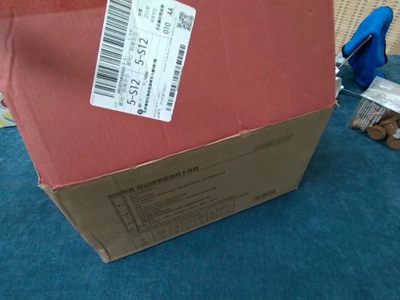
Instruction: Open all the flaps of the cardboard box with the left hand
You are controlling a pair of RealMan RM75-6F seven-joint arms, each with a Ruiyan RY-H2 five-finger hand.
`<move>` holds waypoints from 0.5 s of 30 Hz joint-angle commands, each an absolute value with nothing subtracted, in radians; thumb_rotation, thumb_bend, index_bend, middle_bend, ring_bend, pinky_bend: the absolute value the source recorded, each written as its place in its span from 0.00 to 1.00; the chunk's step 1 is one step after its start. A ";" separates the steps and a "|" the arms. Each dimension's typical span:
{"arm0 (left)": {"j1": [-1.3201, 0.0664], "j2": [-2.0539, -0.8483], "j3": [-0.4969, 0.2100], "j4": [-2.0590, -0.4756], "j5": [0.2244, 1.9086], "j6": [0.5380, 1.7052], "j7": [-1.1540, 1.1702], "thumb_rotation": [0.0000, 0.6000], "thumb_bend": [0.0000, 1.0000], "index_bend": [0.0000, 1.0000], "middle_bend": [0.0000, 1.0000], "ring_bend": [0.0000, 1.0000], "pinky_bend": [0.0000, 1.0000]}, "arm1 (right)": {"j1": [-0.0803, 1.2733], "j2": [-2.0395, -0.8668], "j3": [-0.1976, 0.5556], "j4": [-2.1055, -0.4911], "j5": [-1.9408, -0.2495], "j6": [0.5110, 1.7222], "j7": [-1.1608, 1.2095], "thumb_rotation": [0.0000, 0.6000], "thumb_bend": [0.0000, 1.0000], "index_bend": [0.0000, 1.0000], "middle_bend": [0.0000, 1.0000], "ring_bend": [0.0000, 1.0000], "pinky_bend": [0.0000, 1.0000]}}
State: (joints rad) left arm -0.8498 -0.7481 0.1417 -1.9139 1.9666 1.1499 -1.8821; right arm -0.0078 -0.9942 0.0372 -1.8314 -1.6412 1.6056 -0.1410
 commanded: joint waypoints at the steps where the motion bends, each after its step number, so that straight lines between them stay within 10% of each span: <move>1: -0.869 -0.750 0.133 -1.950 1.965 1.144 -1.856 1.00 0.11 0.04 0.00 0.01 0.27 | -0.008 -0.993 0.037 -1.832 -1.641 1.605 -0.139 1.00 0.00 0.00 0.00 0.00 0.03; 15: -0.925 -0.861 0.136 -2.035 1.926 1.046 -1.752 1.00 0.11 0.04 0.00 0.01 0.28 | -0.008 -0.988 0.037 -1.835 -1.641 1.605 -0.132 1.00 0.00 0.00 0.00 0.00 0.03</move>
State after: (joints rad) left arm -0.9190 -0.8463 0.1331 -2.0294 1.9347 1.0585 -1.7655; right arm -0.0082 -0.9875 0.0366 -1.8353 -1.6410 1.6048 -0.1319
